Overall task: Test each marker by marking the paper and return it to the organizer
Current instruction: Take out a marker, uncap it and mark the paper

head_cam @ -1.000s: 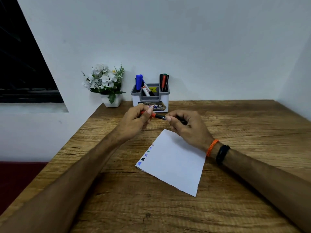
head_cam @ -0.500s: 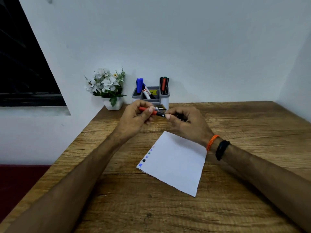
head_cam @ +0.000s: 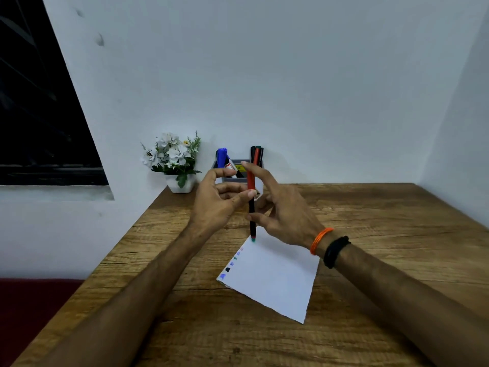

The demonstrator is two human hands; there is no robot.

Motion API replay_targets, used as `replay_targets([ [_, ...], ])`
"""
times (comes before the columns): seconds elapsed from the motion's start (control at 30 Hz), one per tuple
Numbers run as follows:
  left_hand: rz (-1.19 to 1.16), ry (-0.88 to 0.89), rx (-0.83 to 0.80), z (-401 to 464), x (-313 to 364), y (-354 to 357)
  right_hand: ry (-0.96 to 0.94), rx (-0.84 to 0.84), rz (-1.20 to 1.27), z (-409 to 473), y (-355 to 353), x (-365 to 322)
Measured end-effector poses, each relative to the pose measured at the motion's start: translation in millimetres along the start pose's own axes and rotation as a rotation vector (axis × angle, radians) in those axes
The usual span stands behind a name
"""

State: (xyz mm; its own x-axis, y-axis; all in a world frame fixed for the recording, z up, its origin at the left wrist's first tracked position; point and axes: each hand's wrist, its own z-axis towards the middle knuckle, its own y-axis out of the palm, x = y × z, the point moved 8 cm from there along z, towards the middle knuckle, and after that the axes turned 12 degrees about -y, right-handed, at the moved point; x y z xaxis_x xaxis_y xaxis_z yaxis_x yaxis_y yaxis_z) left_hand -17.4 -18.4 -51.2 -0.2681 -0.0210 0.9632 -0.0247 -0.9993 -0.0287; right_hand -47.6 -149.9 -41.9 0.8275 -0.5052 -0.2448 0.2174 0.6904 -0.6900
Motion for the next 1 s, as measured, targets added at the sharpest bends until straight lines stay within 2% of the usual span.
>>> replay_targets([
  [0.13,0.128,-0.065,0.004,6,-12,-7,0.030,0.010,0.056,0,-2,8],
  [0.2,0.393,-0.078,0.058,8,-21,-16,0.061,0.024,0.069,6,-6,14],
  [0.3,0.956,-0.085,0.091,13,-43,-25,0.079,0.042,0.062,26,-13,23],
  [0.4,1.225,-0.144,0.018,21,-71,-28,0.078,0.079,0.048,51,-16,32],
  [0.5,1.279,-0.189,-0.024,24,-87,-30,0.080,0.134,0.035,74,-13,41],
  [0.83,1.266,-0.157,0.026,27,-89,-33,0.038,0.223,-0.066,129,21,51],
  [1.0,1.258,-0.158,0.031,27,-91,-34,0.095,0.270,-0.056,141,26,67],
])
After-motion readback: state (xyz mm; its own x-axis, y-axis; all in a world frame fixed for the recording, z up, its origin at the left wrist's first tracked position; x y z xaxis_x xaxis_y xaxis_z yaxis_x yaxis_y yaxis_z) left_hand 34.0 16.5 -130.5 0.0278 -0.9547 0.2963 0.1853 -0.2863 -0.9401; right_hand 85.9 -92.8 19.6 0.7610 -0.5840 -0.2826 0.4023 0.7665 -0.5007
